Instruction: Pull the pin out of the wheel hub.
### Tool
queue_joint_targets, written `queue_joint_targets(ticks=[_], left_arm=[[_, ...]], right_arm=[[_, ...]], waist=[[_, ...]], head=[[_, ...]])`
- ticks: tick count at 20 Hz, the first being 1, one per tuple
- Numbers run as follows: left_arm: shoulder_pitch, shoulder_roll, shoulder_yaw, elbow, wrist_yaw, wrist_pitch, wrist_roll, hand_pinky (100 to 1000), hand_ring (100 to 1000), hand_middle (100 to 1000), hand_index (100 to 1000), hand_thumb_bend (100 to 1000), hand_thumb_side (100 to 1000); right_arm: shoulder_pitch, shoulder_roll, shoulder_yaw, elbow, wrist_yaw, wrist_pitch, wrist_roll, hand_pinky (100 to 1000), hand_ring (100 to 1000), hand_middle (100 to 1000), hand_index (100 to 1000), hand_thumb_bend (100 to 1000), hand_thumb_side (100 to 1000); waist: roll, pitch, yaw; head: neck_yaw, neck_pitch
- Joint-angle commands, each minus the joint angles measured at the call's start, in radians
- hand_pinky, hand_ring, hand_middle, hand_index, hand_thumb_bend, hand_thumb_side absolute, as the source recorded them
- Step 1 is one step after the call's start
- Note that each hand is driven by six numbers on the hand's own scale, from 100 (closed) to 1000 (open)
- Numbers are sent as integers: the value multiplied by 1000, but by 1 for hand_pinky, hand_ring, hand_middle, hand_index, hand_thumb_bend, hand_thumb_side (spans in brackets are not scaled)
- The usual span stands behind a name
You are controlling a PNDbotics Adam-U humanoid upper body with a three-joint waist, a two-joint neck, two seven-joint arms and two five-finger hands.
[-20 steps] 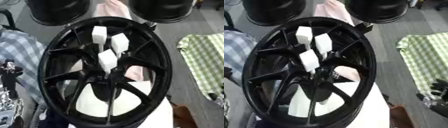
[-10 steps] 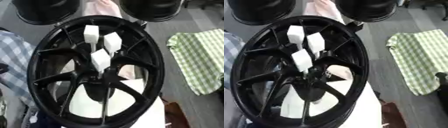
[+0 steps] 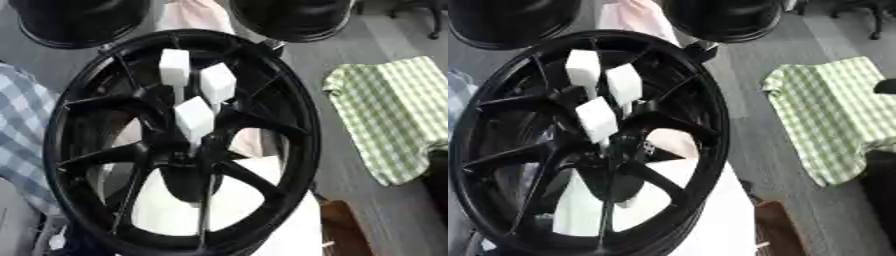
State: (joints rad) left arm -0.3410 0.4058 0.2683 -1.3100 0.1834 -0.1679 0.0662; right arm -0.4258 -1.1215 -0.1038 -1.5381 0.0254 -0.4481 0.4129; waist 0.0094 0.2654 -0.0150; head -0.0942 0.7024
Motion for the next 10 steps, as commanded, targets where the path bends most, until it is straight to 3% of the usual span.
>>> queue_joint_targets(ticks=[1, 5, 10], left_arm=[[10, 37, 3, -53, 25, 2, -14, 636, 578, 446, 728, 100, 749], [22, 30, 3, -78, 30, 11, -20, 635, 577, 445, 726, 100, 752], [28, 19, 2, -98, 30, 22, -21, 635, 577, 445, 725, 100, 762]], right_arm=[[-118, -37, 56, 41, 27, -23, 157, 792, 773, 725, 798, 645, 213], [-314, 45, 133, 111, 96, -46, 333, 810, 794, 758, 810, 646, 206], [-493, 196, 198, 242, 178, -70, 471, 814, 806, 766, 813, 642, 216]], waist=[[-4, -25, 2], [-9, -29, 8], [-22, -31, 7]], head=[[-1, 6], [-9, 12], [-25, 14]])
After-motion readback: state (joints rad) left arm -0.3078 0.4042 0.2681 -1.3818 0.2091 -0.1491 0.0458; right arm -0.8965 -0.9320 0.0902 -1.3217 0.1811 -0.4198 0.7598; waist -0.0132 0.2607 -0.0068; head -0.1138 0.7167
